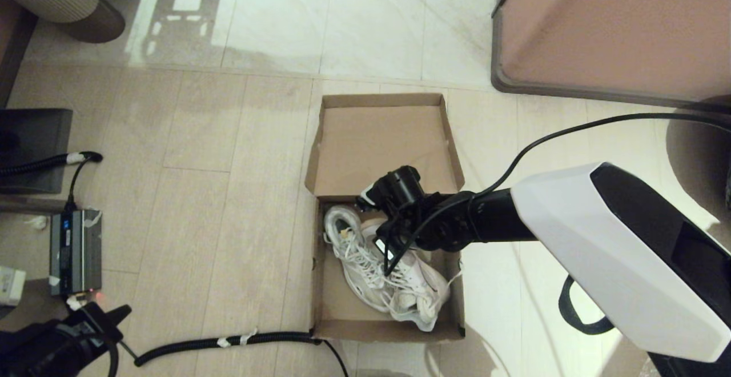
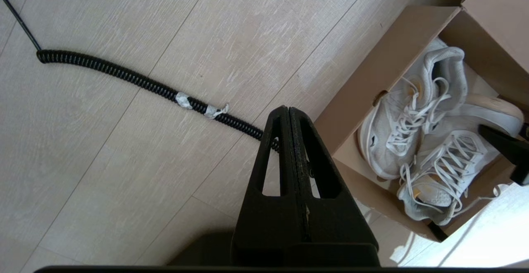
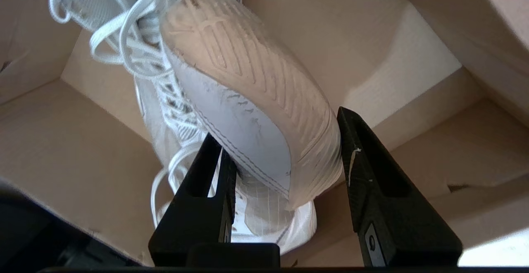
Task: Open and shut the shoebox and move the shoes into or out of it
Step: Put the shoes into the shoe box
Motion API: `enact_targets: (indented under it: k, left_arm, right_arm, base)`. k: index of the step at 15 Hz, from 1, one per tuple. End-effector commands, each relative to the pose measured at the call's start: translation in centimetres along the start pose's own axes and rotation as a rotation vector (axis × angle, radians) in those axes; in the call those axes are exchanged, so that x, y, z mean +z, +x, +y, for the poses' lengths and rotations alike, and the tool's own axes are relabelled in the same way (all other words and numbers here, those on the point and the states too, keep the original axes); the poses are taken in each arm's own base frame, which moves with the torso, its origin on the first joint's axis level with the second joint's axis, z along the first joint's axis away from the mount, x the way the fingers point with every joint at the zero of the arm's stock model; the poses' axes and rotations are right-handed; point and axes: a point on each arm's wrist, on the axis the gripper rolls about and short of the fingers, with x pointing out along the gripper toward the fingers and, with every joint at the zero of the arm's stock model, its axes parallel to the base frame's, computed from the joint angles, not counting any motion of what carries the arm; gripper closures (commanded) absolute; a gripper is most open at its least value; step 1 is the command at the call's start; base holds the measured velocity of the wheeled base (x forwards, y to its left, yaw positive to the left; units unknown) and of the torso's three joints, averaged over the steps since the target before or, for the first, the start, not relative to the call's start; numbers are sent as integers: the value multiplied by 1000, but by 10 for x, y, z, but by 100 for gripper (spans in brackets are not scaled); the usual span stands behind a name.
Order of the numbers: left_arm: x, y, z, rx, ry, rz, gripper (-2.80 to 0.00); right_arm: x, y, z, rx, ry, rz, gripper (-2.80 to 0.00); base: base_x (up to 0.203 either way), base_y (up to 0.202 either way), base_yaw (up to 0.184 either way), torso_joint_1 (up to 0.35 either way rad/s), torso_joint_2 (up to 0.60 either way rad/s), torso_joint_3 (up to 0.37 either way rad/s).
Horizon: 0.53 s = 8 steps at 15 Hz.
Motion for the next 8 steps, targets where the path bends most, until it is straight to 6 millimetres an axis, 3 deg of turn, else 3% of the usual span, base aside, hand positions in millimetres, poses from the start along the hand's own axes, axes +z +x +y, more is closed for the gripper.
enact_targets:
  k: [1,2,3,8]
  left_arm:
    - [1,0,-1,-2,-3,-6,0]
    - [1,0,0,-2,-3,-5,0]
    - [1,1,0,-1,-3,-2,0]
    - [0,2,0,0,-4,8,0]
  right_arm:
    - [-8,21,7,-5,-6,26,0]
    - [-9,25,4,-17,-2,28,-152]
    - [-8,26,3,-21,-1,27,-280]
    - [-6,23,-9,-38,17,19,-280]
  base:
    - [0,0,0,0,0,0]
    - [0,0,0,0,0,0]
    - [0,0,0,0,0,0]
    - [0,0,0,0,0,0]
